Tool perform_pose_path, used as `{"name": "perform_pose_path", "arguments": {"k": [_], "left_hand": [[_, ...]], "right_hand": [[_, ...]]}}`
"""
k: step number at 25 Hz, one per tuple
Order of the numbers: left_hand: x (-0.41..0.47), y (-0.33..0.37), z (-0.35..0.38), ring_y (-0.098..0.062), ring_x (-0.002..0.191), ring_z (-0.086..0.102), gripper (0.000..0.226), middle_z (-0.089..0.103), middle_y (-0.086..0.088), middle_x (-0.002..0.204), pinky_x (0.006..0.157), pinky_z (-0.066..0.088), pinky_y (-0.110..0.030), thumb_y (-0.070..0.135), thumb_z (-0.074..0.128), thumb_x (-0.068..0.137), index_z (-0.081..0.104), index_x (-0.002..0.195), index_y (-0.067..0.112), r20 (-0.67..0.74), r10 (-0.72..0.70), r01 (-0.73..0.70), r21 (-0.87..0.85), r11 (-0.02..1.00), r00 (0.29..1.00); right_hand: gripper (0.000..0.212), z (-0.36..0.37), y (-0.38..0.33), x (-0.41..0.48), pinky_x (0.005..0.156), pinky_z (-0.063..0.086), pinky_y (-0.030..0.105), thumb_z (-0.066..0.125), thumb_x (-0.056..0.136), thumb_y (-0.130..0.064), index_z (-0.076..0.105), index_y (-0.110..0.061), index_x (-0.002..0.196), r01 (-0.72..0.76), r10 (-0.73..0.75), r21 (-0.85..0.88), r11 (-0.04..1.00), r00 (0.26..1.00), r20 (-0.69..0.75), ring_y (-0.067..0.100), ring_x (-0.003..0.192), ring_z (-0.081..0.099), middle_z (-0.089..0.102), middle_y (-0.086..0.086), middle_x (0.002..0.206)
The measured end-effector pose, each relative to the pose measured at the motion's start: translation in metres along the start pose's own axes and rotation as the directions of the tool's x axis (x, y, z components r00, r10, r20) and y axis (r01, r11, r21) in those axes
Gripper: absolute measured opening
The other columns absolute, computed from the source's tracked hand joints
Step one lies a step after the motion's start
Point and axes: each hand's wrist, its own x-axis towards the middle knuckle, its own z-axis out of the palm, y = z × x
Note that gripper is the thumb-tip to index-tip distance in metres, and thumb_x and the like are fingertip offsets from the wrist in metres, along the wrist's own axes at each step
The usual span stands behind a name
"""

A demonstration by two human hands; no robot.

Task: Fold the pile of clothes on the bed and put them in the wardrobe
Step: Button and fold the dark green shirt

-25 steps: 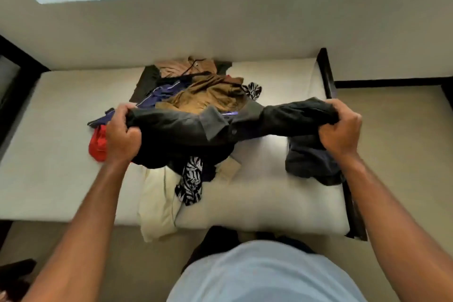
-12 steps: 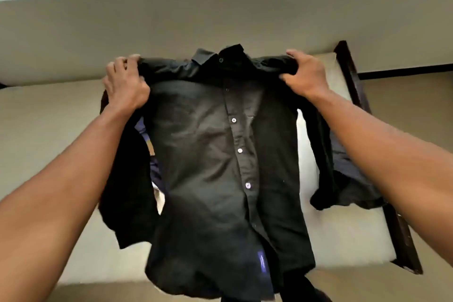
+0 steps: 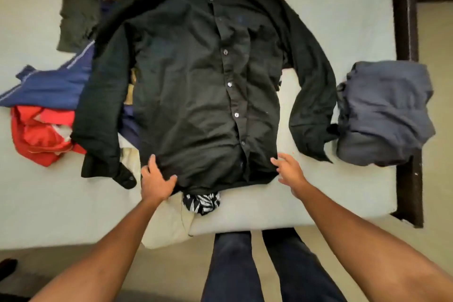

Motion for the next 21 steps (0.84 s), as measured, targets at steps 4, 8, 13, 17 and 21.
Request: {"name": "perform_pose_path", "arguments": {"k": [4, 8, 13, 17, 21], "left_hand": [[0.032, -0.004, -0.005, -0.035, 0.139, 0.04, 0.1, 0.038, -0.017, 0.151, 0.116, 0.035, -0.045, 0.04, 0.086, 0.075, 0.03, 0.152, 0.01, -0.085, -0.103, 0.084, -0.202, 0.976, 0.991], [0.057, 0.015, -0.017, -0.039, 0.116, 0.058, 0.021, 0.063, -0.021, 0.119, 0.099, 0.043, -0.041, 0.031, 0.069, 0.093, 0.055, 0.092, 0.016, -0.169, -0.116, 0.089, -0.163, 0.983, 0.979], [0.022, -0.02, -0.086, -0.046, 0.101, 0.059, 0.014, 0.065, -0.022, 0.104, 0.09, 0.047, -0.044, 0.004, 0.056, 0.083, 0.059, 0.09, 0.016, -0.415, -0.107, 0.139, 0.046, 0.989, 0.903], [0.0, -0.038, -0.067, -0.039, 0.105, 0.062, 0.02, 0.067, -0.017, 0.109, 0.094, 0.046, -0.041, 0.012, 0.059, 0.088, 0.064, 0.107, 0.011, -0.292, -0.061, 0.032, -0.104, 0.994, 0.954], [0.015, -0.001, 0.002, -0.022, 0.128, 0.053, 0.098, 0.052, -0.004, 0.141, 0.112, 0.04, -0.038, 0.053, 0.081, 0.074, 0.032, 0.151, 0.015, -0.034, 0.034, -0.04, -0.201, 0.979, 0.999]], "right_hand": [[0.065, 0.007, -0.01, 0.025, 0.115, 0.042, 0.044, 0.073, 0.091, -0.032, 0.046, -0.02, 0.148, 0.138, -0.153, -0.107, 0.985, 0.978, -0.144, 0.025, 0.133, 0.053, 0.051, 0.006, 0.147], [0.031, 0.008, -0.045, 0.042, 0.083, 0.05, 0.03, 0.074, 0.09, -0.018, 0.063, -0.013, 0.118, 0.196, -0.181, -0.199, 0.96, 0.979, 0.093, 0.016, 0.094, 0.062, 0.066, 0.001, 0.113], [0.027, -0.051, -0.021, 0.009, 0.081, 0.051, 0.033, 0.068, 0.076, 0.0, 0.067, -0.013, 0.1, 0.327, -0.339, -0.116, 0.938, 0.935, -0.102, 0.017, 0.086, 0.065, 0.073, 0.006, 0.097], [0.037, -0.062, 0.031, -0.016, 0.065, 0.044, 0.03, 0.061, 0.082, 0.002, 0.061, -0.023, 0.109, 0.234, -0.237, -0.161, 0.959, 0.971, -0.004, 0.016, 0.07, 0.055, 0.058, 0.001, 0.075], [0.021, -0.041, 0.044, 0.015, 0.074, 0.046, 0.03, 0.062, 0.085, -0.006, 0.068, -0.024, 0.093, 0.176, -0.174, -0.004, 0.984, 0.971, -0.161, 0.02, 0.085, 0.062, 0.067, 0.001, 0.09]]}}
